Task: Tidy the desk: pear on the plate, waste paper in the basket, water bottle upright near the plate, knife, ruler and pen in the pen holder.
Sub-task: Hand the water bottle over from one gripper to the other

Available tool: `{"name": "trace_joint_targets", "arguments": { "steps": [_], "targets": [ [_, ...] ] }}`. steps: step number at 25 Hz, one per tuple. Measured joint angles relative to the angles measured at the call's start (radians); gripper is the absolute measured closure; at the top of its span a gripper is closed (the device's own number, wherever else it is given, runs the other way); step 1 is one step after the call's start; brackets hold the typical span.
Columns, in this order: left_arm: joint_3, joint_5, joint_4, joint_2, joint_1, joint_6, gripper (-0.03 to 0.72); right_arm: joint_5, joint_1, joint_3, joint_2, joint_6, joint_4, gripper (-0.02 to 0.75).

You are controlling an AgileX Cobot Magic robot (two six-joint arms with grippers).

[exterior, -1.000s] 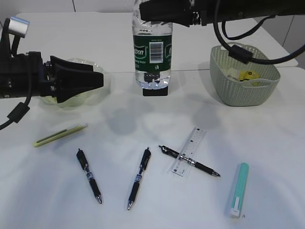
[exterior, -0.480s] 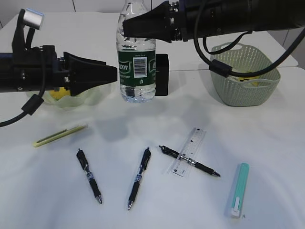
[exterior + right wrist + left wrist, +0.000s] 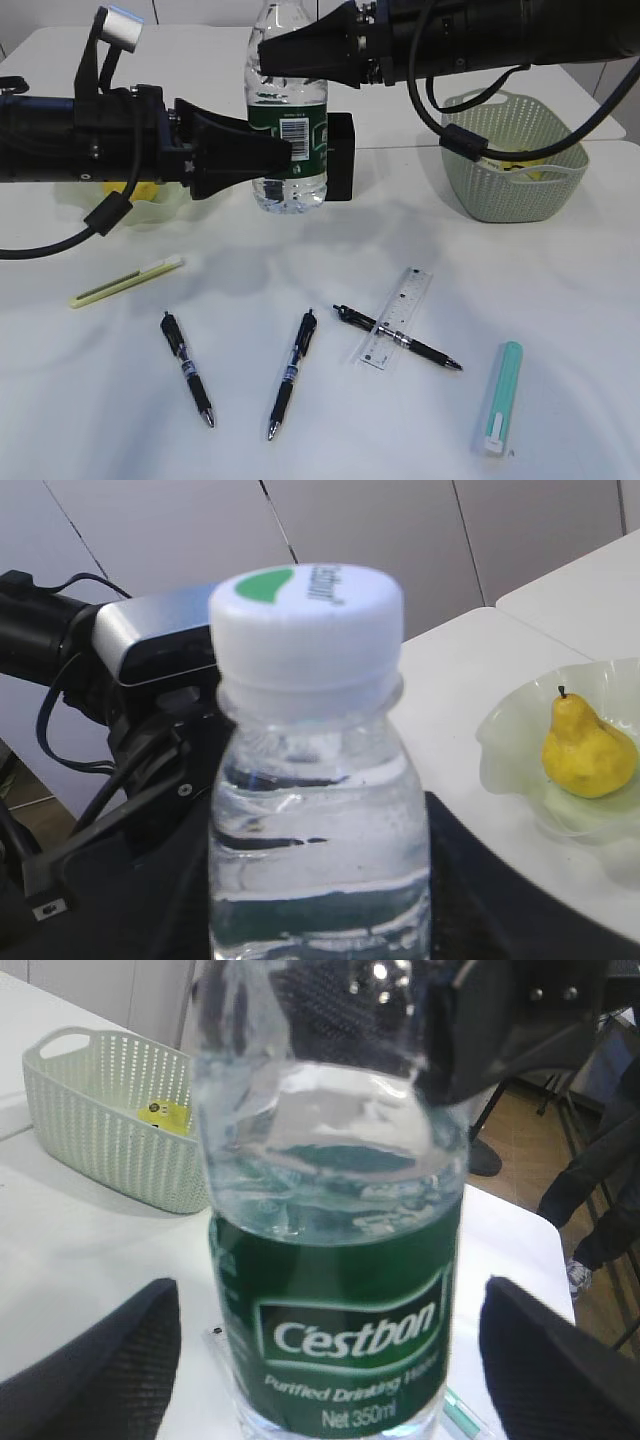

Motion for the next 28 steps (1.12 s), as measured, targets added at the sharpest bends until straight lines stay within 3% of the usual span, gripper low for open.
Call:
{"name": "trace_joint_targets", "arguments": {
  "steps": [6, 14, 28],
  "targets": [
    [-0.001, -0.009, 0.0, 0.0, -0.009, -0.001, 0.047, 0.0, 0.0, 0.0, 0.0, -0.006, 0.002, 0.349],
    [-0.001, 0.02, 0.0, 0.002, -0.009, -0.002, 0.215, 0.002, 0.0, 0.0, 0.0, -0.008, 0.004, 0.349],
    [-0.033, 0.018, 0.015, 0.02, -0.007, -0.021, 0.227, -0.005, 0.0, 0.0, 0.0, -0.015, 0.01, 0.349]
  ]
}}
